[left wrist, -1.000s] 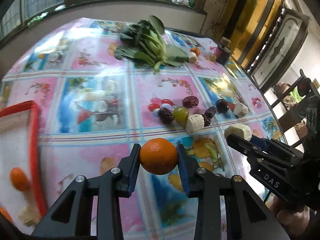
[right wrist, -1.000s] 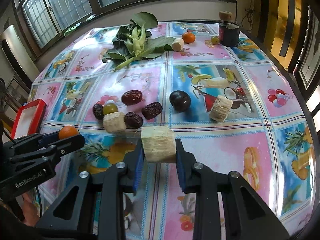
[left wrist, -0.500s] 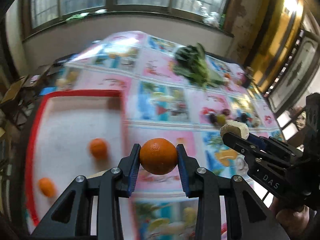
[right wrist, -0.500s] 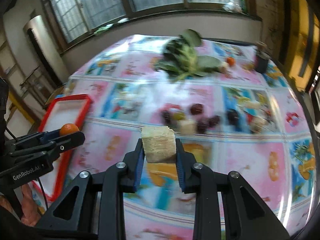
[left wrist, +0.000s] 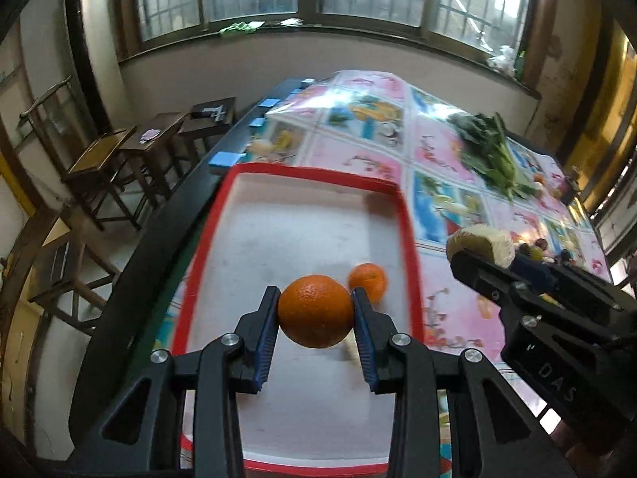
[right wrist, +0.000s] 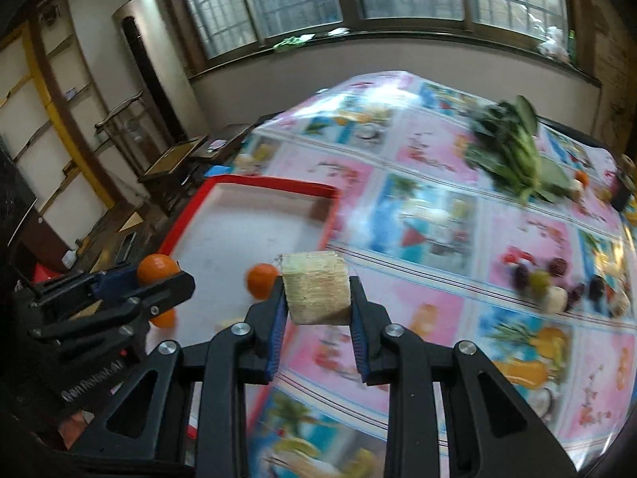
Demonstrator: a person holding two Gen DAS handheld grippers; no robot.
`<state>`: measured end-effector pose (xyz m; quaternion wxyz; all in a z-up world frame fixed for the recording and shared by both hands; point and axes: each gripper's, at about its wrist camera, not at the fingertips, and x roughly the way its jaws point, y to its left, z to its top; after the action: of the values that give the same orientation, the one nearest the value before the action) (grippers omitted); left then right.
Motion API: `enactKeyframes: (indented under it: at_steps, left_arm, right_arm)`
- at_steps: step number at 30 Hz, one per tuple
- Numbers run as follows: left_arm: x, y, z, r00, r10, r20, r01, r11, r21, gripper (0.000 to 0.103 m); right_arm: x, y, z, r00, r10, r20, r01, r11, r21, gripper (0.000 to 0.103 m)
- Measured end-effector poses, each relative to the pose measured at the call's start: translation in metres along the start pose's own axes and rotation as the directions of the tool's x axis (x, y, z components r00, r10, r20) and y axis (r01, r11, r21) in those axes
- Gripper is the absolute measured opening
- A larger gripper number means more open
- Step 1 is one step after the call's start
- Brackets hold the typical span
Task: Organize fruits
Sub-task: 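Carry the orange in the left gripper over the tray while right gripper carries the cylinder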
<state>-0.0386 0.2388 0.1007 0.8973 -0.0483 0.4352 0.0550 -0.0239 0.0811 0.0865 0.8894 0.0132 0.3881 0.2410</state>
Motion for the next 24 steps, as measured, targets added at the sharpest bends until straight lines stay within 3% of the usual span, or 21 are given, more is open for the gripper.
enactKeyframes:
  at_steps: [9,24]
  left_arm:
    - [0.025,0.020,0.006,0.999,0.039,-0.021,-0.039,0.999,-0.006,0.035]
    - [0.062,0.033,0.011,0.995,0.065,-0.078,-0.065,0.998,-0.001,0.035]
  right_arm:
    - [0.027,0.039,0.024,1.000,-0.012,-0.018,0.011,0.997,-0.076,0.031]
    - [0.083,0.045,0.048,0.995,-0.048,-0.088,0.041,0.996,-0.076,0.031]
